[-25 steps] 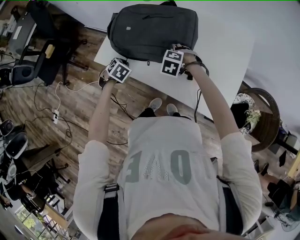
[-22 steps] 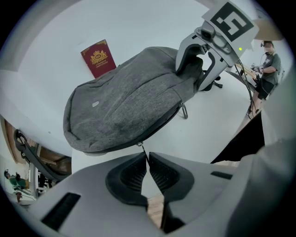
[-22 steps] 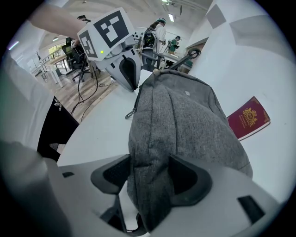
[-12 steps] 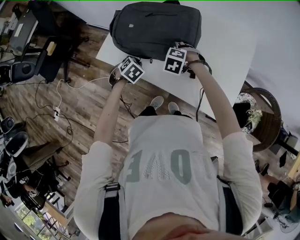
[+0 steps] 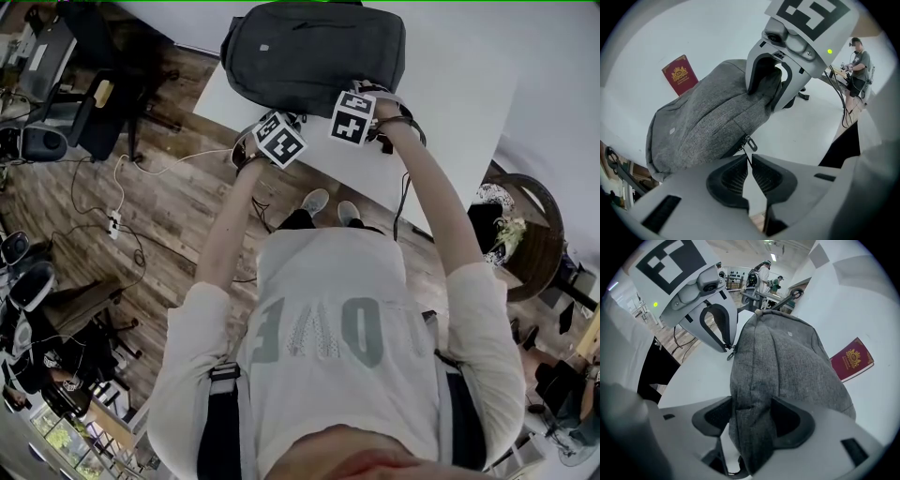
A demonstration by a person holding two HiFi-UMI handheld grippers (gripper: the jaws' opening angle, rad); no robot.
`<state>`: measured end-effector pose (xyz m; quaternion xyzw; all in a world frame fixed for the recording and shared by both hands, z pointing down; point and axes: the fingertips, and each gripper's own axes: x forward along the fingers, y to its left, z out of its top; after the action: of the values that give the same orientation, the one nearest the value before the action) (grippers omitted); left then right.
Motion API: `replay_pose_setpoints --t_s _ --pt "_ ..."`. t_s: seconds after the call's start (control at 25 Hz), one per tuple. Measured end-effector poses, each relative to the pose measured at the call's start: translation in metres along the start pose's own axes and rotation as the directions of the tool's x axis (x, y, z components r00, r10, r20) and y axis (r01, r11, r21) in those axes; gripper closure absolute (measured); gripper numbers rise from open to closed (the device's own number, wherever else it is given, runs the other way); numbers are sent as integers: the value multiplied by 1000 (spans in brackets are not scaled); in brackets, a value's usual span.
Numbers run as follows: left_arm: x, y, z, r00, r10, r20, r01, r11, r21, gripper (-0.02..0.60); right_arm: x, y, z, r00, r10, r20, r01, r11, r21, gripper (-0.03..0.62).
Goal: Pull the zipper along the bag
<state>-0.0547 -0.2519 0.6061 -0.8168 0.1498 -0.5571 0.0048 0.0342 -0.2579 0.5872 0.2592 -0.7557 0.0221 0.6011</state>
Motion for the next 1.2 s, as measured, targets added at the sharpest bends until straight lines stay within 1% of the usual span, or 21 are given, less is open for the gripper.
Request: replay_pose_setpoints --t_s 0.36,0.48,0.56,0.72,0.8,0.84,0.92,0.96,1.0,1.04,1.12,1.16,1.2 --pt "1 2 -2 1000 4 25 -3 1000 -23 554 -1 1 2 1000 5 15 -5 1000 -5 310" --pt "3 0 -1 999 2 34 -1 1000 -26 554 -1 2 2 1000 -3 22 3 1000 -12 310" --pt "3 -3 -1 999 15 44 -13 999 -35 554 -2 4 2 1000 -14 25 14 1000 -26 310" --pt "-1 0 4 994 50 96 -40 994 -103 553 -6 3 3 999 -29 29 31 998 -56 309" --pt "-9 4 6 989 68 133 -49 990 -136 552 -11 2 4 999 -16 43 17 1000 -20 305" --pt "-16 7 8 984 79 162 -52 986 -161 547 -15 -1 5 998 -11 59 9 1000 27 294" --pt "-38 21 18 965 115 237 -63 973 -220 522 -29 -14 10 995 -13 102 -2 990 143 284" --pt "-51 30 26 950 143 278 -75 968 -241 517 -39 -22 13 991 -26 127 2 983 183 284" --pt "-66 41 34 932 177 317 -96 962 -255 515 -51 -32 17 987 -51 154 19 978 207 284" --pt "-83 52 43 909 217 356 -125 957 -263 515 -64 -43 22 980 -87 182 45 974 221 285" --pt "-119 74 62 850 299 433 -190 942 -278 515 -95 -66 35 952 -176 252 106 958 267 284" --pt "-138 84 72 815 332 474 -211 933 -291 517 -112 -77 42 928 -224 296 129 942 310 286" --pt "-157 93 82 776 358 519 -218 925 -312 517 -130 -88 49 897 -276 344 146 922 359 286"
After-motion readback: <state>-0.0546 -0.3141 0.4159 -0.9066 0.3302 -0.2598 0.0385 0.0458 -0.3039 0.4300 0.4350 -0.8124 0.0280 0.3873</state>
